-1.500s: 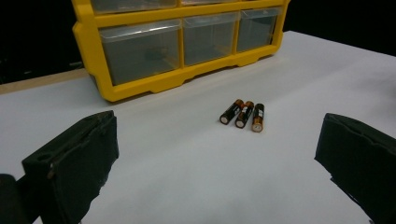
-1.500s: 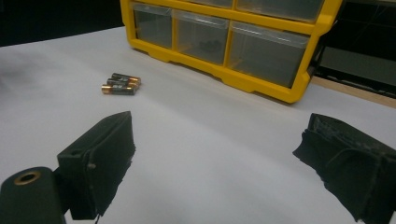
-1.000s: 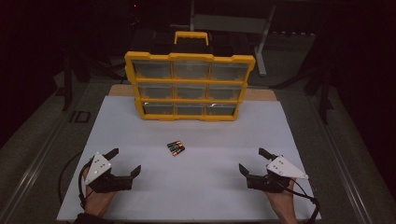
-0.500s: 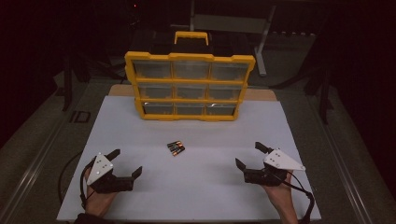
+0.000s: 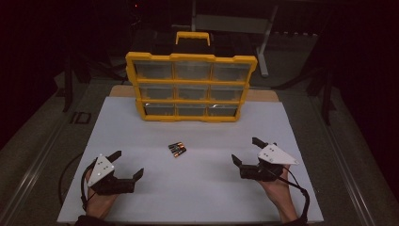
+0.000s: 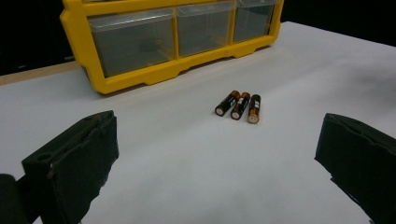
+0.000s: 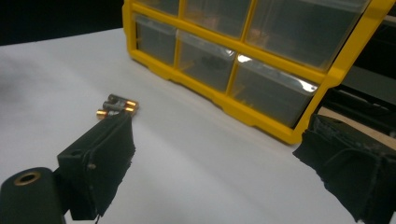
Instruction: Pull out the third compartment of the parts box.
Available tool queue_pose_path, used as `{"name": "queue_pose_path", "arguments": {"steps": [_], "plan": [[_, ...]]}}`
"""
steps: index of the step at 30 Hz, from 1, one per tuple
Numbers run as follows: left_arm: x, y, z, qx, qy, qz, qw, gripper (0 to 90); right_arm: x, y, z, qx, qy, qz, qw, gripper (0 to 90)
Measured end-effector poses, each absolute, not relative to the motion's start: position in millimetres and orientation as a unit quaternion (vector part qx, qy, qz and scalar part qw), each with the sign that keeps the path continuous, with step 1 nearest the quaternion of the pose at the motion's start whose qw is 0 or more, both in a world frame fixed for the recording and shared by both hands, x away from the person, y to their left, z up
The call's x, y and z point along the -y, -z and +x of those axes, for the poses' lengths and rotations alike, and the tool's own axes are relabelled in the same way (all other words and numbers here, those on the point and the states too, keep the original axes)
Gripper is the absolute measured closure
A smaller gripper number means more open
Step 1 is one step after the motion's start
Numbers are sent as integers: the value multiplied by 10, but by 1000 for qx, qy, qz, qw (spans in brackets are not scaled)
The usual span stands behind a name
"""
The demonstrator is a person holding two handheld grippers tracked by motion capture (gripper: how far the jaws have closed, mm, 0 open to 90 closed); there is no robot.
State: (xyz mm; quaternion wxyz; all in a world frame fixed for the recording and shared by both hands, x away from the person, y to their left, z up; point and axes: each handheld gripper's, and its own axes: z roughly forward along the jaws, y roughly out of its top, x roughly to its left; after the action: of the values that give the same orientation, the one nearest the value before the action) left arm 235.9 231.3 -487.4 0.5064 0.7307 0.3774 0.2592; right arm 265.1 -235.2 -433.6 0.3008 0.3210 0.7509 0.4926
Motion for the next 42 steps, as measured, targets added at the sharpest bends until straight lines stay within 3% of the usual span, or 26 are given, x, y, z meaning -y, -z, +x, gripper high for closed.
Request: {"name": "queue_pose_path", "arguments": {"steps": [42], "plan": [[-2298, 4880, 2360, -369, -249, 737, 509, 1, 2033, 3782, 3147, -740, -490, 316, 335, 90]]}}
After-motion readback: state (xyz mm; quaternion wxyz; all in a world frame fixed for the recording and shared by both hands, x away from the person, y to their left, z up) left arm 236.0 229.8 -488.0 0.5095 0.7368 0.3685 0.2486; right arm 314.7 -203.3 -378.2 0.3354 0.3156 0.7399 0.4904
